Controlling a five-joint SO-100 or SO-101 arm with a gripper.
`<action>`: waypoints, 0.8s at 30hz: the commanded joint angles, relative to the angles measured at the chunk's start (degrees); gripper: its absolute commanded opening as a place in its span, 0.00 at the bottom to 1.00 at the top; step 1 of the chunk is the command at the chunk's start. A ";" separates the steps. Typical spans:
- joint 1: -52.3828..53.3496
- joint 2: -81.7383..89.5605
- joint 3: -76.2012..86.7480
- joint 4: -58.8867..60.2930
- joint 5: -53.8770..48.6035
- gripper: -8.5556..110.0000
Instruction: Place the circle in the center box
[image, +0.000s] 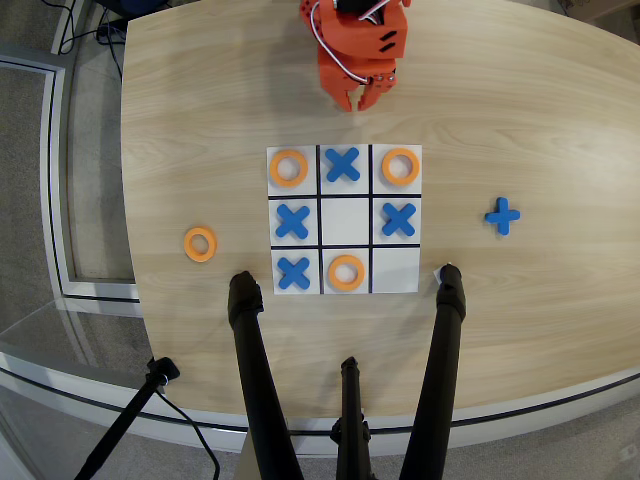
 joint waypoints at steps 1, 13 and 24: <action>1.93 -4.92 -6.94 -1.32 1.14 0.10; 11.43 -30.59 -21.53 -13.45 1.49 0.28; 23.55 -57.92 -47.37 -16.35 2.02 0.28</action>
